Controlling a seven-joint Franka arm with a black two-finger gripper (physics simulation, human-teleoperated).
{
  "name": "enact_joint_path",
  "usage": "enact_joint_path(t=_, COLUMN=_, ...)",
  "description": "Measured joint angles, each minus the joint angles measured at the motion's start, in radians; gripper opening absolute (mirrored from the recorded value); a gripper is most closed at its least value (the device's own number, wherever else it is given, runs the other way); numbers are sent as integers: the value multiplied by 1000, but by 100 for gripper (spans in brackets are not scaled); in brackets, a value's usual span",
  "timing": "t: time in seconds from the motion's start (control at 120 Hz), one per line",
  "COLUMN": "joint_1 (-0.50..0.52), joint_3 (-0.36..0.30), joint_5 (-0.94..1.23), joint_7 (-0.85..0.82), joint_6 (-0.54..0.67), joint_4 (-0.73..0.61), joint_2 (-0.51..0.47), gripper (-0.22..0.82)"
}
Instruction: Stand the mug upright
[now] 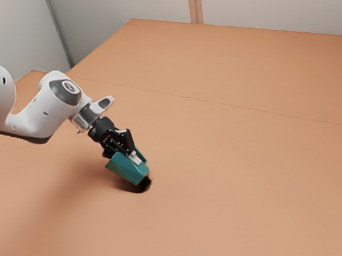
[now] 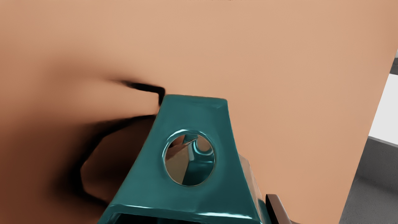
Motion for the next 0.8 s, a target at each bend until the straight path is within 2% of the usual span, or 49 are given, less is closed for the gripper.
enact_joint_path(t=0.292, joint_1=-5, joint_3=-4, joint_5=154, joint_7=-3, joint_6=15, joint_4=78, joint_2=-46, gripper=-17)
enact_joint_path(t=0.608, joint_1=-113, joint_3=-7, joint_5=424, joint_7=-12, joint_6=39, joint_4=256, joint_2=9, gripper=-17)
enact_joint_path(t=0.8, joint_1=-117, joint_3=-37, joint_5=603, joint_7=-21, joint_6=78, joint_4=274, joint_2=42, gripper=-17)
